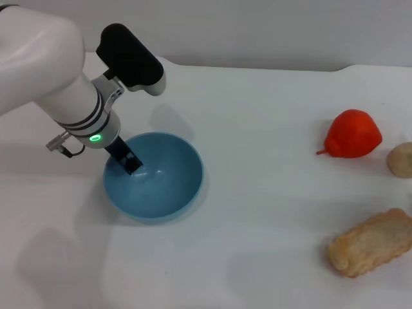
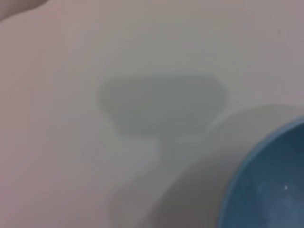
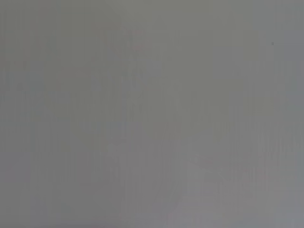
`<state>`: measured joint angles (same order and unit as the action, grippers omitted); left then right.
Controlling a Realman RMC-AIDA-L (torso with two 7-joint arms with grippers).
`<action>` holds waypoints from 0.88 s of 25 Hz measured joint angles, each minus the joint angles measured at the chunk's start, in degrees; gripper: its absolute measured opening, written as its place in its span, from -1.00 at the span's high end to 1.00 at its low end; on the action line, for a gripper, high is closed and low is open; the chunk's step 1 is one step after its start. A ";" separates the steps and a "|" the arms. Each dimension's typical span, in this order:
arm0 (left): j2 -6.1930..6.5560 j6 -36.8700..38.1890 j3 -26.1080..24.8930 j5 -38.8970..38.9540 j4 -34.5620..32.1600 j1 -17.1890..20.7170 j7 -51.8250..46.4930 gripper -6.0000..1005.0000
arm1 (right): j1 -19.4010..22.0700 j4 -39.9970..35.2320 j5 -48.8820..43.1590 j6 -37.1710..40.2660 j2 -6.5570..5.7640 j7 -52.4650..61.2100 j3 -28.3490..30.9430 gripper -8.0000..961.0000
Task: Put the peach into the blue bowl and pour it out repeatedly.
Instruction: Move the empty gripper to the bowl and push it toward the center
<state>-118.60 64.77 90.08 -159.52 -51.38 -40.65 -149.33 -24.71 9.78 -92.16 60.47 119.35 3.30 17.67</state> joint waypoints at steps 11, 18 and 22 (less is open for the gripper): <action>0.04 2.31 -2.31 0.45 -0.92 -2.04 -0.56 0.74 | -0.68 -0.27 0.14 0.00 -0.08 0.02 0.51 -0.48; 0.05 3.11 -6.80 -0.11 -1.62 -6.69 -1.71 0.95 | -0.65 -0.29 0.15 -0.35 -0.09 0.04 0.54 -0.48; -0.05 4.31 -10.21 0.17 -1.75 -9.22 -1.72 0.99 | -0.63 -0.26 0.14 -0.90 -0.17 0.04 0.54 -0.48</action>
<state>-118.65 69.07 79.87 -159.35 -53.13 -49.87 -151.05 -25.34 9.52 -92.02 59.57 119.18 3.34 18.20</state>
